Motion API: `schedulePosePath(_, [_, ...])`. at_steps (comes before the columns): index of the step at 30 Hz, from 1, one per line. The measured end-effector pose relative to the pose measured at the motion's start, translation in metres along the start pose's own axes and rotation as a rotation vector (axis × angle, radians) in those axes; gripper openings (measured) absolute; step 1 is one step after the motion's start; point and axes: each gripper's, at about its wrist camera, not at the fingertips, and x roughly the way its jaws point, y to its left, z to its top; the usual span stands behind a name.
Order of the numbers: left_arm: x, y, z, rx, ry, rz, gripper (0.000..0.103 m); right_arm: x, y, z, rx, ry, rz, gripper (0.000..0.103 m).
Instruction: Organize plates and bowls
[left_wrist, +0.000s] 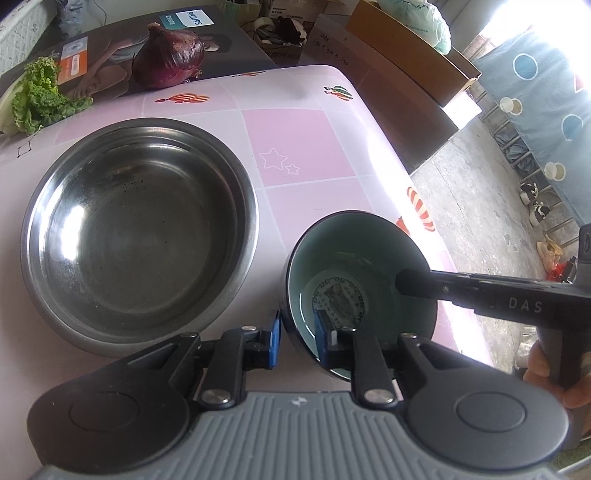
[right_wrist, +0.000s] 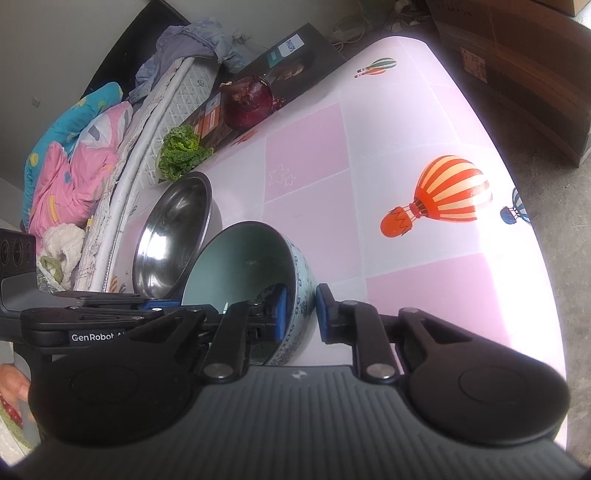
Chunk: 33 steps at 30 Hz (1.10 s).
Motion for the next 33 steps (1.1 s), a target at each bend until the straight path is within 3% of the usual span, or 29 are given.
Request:
schedulePosePath(10, [-0.001, 0.004, -0.001, -0.011, 0.002, -0.013, 0.018, -0.004, -0.003, 0.007, 0.058, -0.016, 0.032, 0.019])
schedulePosePath(15, [-0.001, 0.005, -0.001, -0.013, 0.002, -0.014, 0.018, -0.011, -0.005, 0.0, 0.064, -0.014, 0.007, 0.029])
schedulePosePath(18, [-0.001, 0.004, -0.001, -0.014, 0.002, -0.014, 0.018, -0.011, -0.007, -0.003, 0.072, -0.002, 0.002, 0.03])
schedulePosePath(23, [-0.001, 0.004, -0.001, -0.014, 0.003, -0.014, 0.018, -0.005, -0.006, -0.008, 0.07, 0.017, 0.002, 0.03])
schedulePosePath(27, [-0.001, 0.005, -0.001, -0.014, 0.006, -0.017, 0.018, 0.0, -0.003, -0.009, 0.072, 0.02, 0.006, 0.02])
schedulePosePath(33, [0.002, 0.009, 0.003, -0.023, 0.01, -0.017, 0.018, 0.002, -0.001, -0.008, 0.074, 0.021, 0.012, 0.019])
